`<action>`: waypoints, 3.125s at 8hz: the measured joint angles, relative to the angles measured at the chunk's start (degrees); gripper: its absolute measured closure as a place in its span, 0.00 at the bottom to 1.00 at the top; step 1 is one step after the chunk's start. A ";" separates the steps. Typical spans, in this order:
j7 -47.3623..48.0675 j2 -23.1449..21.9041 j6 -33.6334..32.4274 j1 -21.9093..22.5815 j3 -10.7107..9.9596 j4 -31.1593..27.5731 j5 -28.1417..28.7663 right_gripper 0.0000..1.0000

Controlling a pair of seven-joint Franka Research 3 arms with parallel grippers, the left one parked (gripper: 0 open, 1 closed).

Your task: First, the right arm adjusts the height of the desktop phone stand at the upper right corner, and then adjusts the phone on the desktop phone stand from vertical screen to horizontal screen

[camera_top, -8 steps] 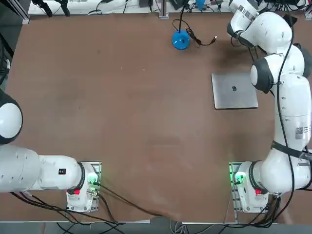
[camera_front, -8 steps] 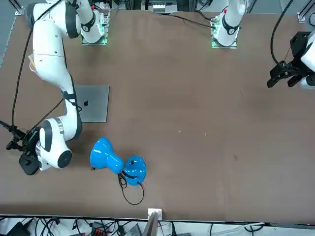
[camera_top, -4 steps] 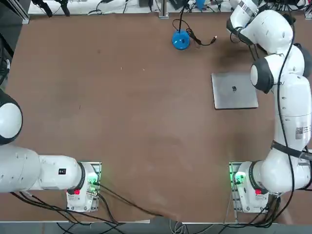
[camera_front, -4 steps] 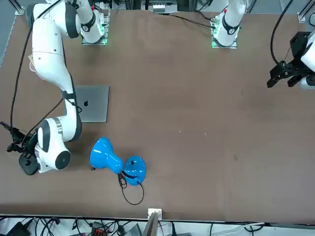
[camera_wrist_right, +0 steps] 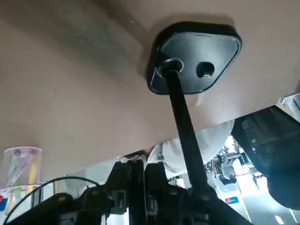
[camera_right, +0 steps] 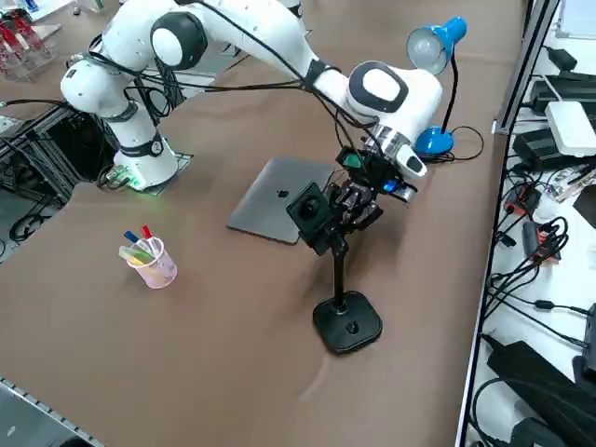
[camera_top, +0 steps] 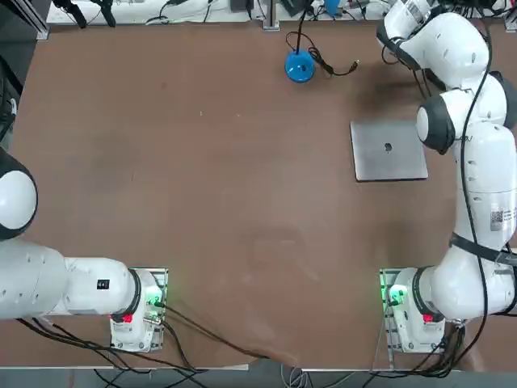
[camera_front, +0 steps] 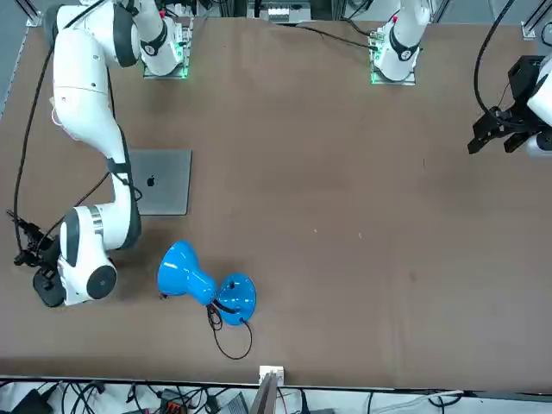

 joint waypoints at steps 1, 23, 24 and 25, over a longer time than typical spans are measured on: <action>0.00 -0.48 0.57 -0.43 -0.05 0.27 1.62 0.80; -1.07 -9.39 4.21 -5.59 -0.06 0.86 21.04 0.77; -1.14 -9.67 4.21 -5.58 -0.04 0.89 21.05 0.76; -1.53 -10.37 4.18 -5.54 0.08 0.90 21.06 0.75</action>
